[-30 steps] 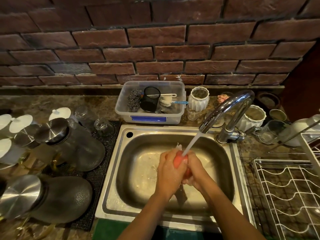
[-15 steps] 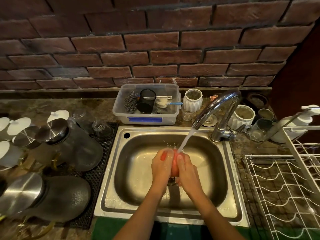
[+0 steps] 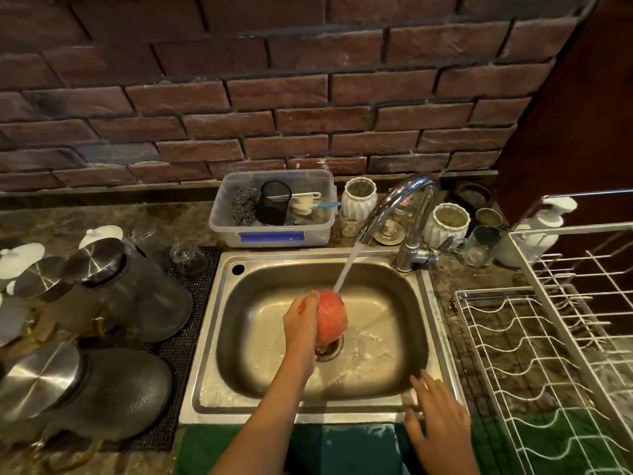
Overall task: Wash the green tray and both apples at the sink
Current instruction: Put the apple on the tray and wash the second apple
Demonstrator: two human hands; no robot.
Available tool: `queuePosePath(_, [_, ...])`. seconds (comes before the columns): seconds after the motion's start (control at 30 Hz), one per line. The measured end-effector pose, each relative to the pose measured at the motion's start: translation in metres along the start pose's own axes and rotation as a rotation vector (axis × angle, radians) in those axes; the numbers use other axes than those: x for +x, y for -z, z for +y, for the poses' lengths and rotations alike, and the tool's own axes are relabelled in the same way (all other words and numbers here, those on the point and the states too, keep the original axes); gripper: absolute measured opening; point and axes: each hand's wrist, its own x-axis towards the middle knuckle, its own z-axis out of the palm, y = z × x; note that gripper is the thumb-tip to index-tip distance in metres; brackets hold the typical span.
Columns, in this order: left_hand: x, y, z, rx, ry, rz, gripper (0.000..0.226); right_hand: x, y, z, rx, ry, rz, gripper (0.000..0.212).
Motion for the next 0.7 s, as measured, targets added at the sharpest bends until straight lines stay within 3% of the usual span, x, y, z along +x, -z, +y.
queuePosePath(0.1, [-0.005, 0.002, -0.003, -0.023, 0.052, -0.006, 0.019, -0.024, 0.000, 0.013, -0.060, -0.005, -0.051, 0.054])
queuePosePath(0.27, [-0.017, 0.009, -0.010, -0.050, 0.098, 0.001, 0.016, -0.032, -0.006, 0.022, -0.177, 0.022, 0.005, 0.065])
queuePosePath(0.43, [-0.035, 0.023, -0.015, -0.177, 0.229, -0.014, 0.037, -0.039, -0.007, 0.022, -0.229, -0.057, -0.078, 0.087])
queuePosePath(0.5, [-0.042, 0.031, -0.019, -0.151, 0.237, -0.023, 0.038, -0.042, -0.008, 0.023, -0.226, -0.068, -0.091, 0.085])
queuePosePath(0.6, [-0.058, 0.041, -0.023, -0.058, 0.188, -0.049, 0.024, -0.045, -0.015, 0.029, -0.275, -0.038, -0.132, 0.069])
queuePosePath(0.7, [-0.078, 0.048, -0.033, 0.128, 0.073, -0.136, 0.010, -0.049, -0.023, 0.036, -0.274, -0.036, -0.177, 0.066])
